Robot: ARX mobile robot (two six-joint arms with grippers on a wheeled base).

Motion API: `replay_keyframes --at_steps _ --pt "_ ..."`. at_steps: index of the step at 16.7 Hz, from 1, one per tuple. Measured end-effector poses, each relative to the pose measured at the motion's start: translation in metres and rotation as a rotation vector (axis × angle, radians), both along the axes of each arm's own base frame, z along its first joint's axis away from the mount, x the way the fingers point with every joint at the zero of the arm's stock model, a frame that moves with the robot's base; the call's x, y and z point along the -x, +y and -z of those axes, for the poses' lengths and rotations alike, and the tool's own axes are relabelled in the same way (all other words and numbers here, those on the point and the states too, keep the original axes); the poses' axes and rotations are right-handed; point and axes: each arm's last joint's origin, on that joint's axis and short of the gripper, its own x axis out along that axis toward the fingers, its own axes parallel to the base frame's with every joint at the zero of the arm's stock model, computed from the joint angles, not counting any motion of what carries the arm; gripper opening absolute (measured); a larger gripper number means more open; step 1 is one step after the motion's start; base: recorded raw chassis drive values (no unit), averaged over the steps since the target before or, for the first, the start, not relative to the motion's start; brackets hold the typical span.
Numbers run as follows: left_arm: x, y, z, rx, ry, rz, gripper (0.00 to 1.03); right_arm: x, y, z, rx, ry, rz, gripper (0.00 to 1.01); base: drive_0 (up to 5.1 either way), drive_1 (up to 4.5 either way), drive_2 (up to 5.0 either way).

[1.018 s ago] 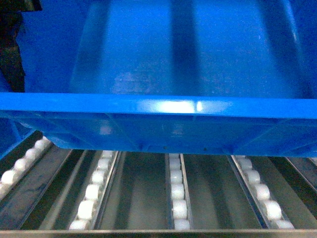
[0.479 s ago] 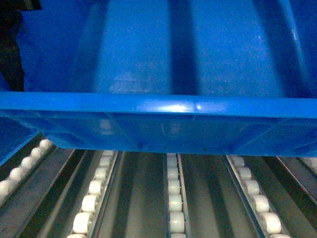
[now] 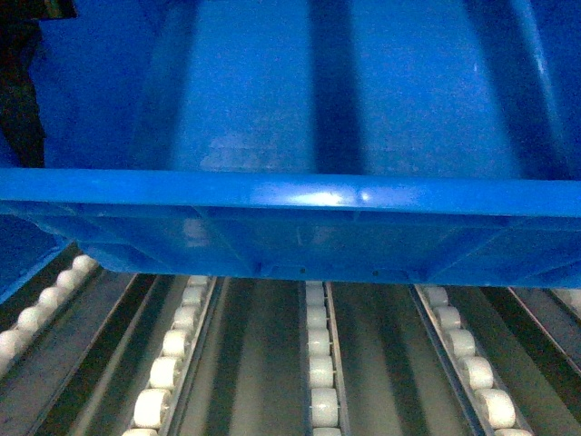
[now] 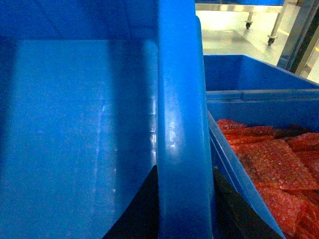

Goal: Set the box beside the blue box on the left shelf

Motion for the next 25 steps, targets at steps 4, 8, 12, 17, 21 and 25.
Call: replay_keyframes --at_steps 4,8,12,17,21,25 --pt "0.0 0.0 0.0 0.0 0.0 0.0 0.18 0.0 0.0 0.0 0.0 0.0 0.0 0.21 0.0 0.0 0.0" --pt "0.0 0.0 0.0 0.0 0.0 0.0 0.18 0.0 0.0 0.0 0.0 0.0 0.0 0.21 0.0 0.0 0.0" --pt "0.0 0.0 0.0 0.0 0.0 0.0 0.18 0.0 0.0 0.0 0.0 0.0 0.0 0.21 0.0 0.0 0.0" --pt "0.0 0.0 0.0 0.0 0.0 0.0 0.18 0.0 0.0 0.0 0.0 0.0 0.0 0.21 0.0 0.0 0.0" --pt "-0.0001 0.0 0.0001 0.0 0.0 0.0 0.18 0.0 0.0 0.0 0.0 0.0 0.0 0.21 0.0 0.0 0.0" --pt "0.0044 -0.0071 0.0073 -0.146 0.087 -0.214 0.18 0.0007 0.0033 0.0071 0.013 0.153 -0.052 0.21 0.0 0.0 0.0"
